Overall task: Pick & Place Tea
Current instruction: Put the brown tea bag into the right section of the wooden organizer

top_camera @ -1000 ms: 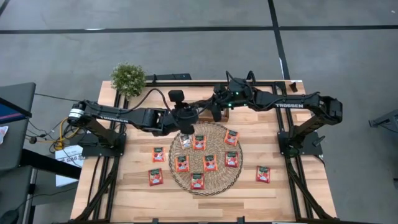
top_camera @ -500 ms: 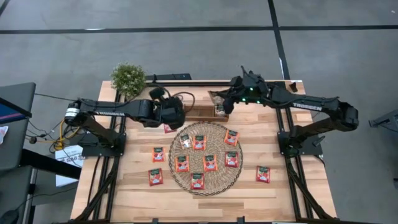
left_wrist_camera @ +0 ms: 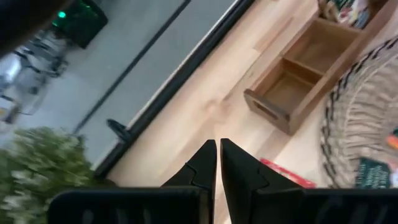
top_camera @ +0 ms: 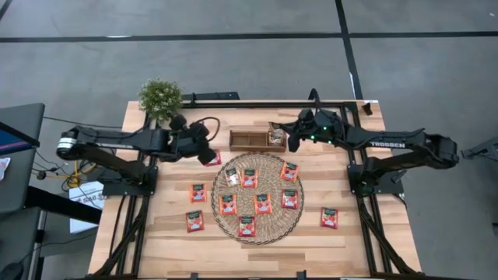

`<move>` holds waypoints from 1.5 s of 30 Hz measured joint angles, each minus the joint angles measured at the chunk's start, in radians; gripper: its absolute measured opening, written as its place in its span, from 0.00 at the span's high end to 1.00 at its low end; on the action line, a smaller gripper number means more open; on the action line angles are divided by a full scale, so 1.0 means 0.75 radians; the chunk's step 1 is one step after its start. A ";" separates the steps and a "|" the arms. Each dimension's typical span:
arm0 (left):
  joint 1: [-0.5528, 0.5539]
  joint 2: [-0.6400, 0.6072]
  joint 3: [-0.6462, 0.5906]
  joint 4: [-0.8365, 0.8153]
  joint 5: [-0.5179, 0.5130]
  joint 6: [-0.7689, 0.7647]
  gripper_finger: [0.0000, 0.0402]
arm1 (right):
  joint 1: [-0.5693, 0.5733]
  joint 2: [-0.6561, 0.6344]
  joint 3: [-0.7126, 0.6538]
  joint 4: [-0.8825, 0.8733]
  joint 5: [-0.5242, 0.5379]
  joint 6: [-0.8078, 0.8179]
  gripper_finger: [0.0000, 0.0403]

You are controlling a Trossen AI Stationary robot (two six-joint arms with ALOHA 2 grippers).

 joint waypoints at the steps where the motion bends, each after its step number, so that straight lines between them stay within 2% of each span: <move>1: 0.000 -0.035 -0.045 0.037 0.014 -0.008 0.96 | 0.000 0.011 -0.013 0.019 0.011 -0.007 1.00; 8: 0.000 -0.237 -0.276 0.235 0.067 -0.082 0.96 | 0.002 0.138 -0.051 0.111 0.058 -0.012 1.00; 18: 0.000 -0.435 -0.426 0.258 0.069 -0.219 0.96 | 0.009 0.312 -0.048 0.235 0.139 0.001 1.00; 25: 0.000 -0.458 -0.441 0.259 0.075 -0.232 0.96 | 0.012 0.397 -0.050 0.310 0.155 -0.022 1.00; 30: 0.000 -0.458 -0.441 0.260 0.090 -0.232 0.96 | 0.032 0.461 -0.051 0.317 0.237 -0.014 1.00; 36: 0.000 -0.458 -0.441 0.260 0.109 -0.231 0.96 | 0.037 0.462 -0.050 0.316 0.317 -0.033 1.00; 45: 0.000 -0.458 -0.441 0.260 0.123 -0.218 0.96 | 0.038 0.462 -0.050 0.306 0.316 -0.035 1.00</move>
